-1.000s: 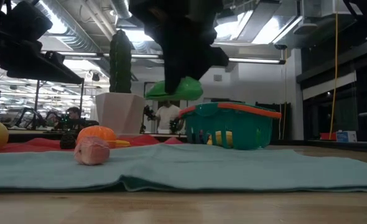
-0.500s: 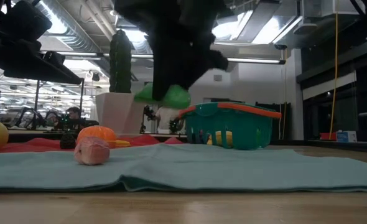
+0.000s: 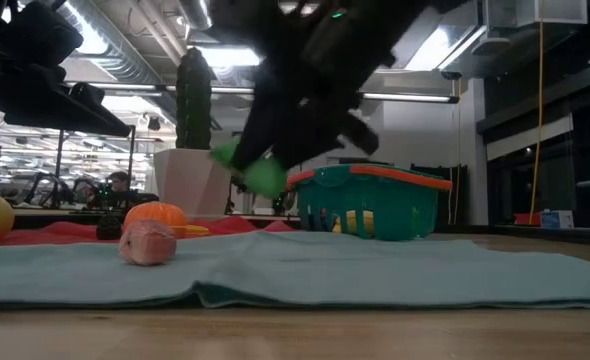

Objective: Build produce basket
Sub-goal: Put the green pea into the blue basket

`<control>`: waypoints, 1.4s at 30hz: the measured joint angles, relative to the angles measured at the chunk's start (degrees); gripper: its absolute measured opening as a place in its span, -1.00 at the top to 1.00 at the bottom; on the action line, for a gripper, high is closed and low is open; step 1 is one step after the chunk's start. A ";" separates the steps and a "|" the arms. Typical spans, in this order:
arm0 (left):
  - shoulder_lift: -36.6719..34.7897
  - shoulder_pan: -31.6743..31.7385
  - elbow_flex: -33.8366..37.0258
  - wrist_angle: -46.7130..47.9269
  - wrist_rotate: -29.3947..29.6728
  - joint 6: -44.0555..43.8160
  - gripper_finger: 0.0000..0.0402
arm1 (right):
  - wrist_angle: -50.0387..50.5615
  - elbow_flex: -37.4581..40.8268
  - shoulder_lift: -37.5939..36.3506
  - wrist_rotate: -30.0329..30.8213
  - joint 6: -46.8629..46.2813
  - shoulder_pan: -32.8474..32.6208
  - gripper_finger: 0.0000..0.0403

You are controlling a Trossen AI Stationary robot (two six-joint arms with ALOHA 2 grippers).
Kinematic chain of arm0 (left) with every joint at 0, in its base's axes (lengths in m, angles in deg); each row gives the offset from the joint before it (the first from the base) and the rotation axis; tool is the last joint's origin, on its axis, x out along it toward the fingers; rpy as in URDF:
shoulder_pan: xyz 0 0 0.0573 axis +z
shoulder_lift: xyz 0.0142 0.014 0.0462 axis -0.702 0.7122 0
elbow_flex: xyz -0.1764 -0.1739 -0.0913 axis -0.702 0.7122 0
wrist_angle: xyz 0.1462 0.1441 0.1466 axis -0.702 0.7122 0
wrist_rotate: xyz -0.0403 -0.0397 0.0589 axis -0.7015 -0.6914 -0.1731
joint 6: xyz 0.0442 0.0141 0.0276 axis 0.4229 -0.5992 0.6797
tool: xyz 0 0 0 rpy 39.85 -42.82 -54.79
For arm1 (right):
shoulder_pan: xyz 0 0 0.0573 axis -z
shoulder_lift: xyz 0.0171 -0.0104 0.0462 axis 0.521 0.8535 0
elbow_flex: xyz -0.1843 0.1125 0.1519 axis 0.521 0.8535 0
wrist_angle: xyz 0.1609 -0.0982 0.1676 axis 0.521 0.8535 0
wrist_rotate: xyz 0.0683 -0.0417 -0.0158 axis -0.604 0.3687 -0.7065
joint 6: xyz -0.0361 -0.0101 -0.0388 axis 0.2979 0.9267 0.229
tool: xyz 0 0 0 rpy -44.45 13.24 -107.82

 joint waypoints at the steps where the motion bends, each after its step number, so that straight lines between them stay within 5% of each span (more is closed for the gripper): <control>1: 0.00 0.00 0.00 -0.04 0.00 0.00 -0.02 | -1.36 2.08 -1.64 1.34 0.28 -0.08 0.41; 10: 0.00 0.05 0.00 -0.62 0.68 0.00 -0.02 | -29.19 26.11 -16.36 5.04 10.51 -0.30 0.41; 18: 0.00 0.05 -0.02 -2.18 2.61 -1.65 -0.02 | -42.42 42.37 -29.91 2.83 22.19 1.99 0.41; 34: -0.04 1.38 -0.04 -3.03 7.58 -10.32 -0.02 | -48.96 65.49 -57.46 -2.01 32.89 8.98 0.41; 42: -0.04 2.56 -0.04 -3.01 7.58 -10.11 -0.02 | -48.52 68.08 -61.98 -1.93 33.32 11.67 0.41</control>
